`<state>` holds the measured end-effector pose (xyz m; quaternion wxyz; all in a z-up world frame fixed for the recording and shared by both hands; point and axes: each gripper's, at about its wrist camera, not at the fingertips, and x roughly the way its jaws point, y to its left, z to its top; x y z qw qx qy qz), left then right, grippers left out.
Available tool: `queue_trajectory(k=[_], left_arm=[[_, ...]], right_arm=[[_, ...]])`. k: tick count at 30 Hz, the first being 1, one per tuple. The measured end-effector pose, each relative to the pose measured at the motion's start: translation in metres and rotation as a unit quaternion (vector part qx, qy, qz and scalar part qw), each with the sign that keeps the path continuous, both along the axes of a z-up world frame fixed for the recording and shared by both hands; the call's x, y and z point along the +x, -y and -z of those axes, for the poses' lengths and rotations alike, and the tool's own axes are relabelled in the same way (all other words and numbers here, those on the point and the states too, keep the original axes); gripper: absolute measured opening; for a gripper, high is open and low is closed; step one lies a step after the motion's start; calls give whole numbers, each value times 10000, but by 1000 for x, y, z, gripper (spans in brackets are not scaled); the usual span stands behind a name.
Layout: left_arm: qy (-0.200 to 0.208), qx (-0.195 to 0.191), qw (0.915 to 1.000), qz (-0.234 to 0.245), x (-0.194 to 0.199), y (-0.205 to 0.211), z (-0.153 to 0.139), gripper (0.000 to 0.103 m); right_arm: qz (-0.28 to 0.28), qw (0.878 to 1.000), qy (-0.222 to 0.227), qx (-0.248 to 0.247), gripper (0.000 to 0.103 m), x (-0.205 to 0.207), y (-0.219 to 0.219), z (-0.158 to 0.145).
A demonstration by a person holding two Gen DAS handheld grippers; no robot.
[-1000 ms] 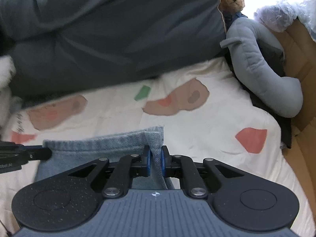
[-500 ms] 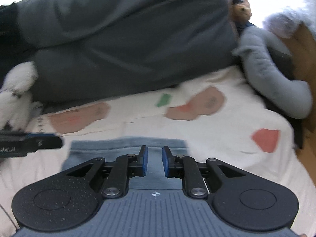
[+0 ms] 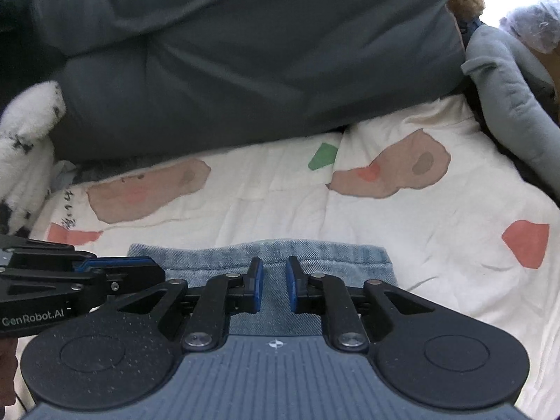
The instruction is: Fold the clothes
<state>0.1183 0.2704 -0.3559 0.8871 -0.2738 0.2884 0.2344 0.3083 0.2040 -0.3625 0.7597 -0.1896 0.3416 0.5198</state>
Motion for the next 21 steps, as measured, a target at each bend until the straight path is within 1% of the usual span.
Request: queue_trajectory(k=[3,5,6,9,10,11,12,14,15,17,20,21], left_arm=[[-82,-92,9999,63,4,-6,11,3],[-127,-57,9998,137,5,-8,18,3],[-120,-48,9998,160,4,-8,20,3],[-43,-292,9995,105,1,-16,29,4],[-46,-308,9995,90,2,-17,30,4],[-60,-305,9995,75,3,-17,29,4],[-105,-289,9995,54,4,-16,26,3],[11,-177,9997,139,0,-11,13,3],[89,-115,9997,193,-2,-8,6,3],[243,9,9993,300,-6,-3,-8,3],[271,87,9982,522,-11,8,-14,4],[273,109,9978,599,-13,12,-16,4]], right_arm=[[13,9998,-199,-75,18,8,-2,14],[50,9992,-395,-44,18,12,-2,19],[48,9991,-417,-35,18,13,-2,21],[9,9994,-350,-34,18,10,-3,25],[41,9994,-333,-34,18,9,-4,27],[125,9991,-411,-61,18,10,-6,26],[208,9986,-487,-88,18,12,-7,25],[146,9985,-459,-249,18,13,-11,17],[136,9987,-429,-239,18,13,-10,11],[120,9993,-357,-27,19,9,2,-3],[41,9996,-256,75,20,1,21,-10],[17,9998,-176,19,20,-3,24,-9]])
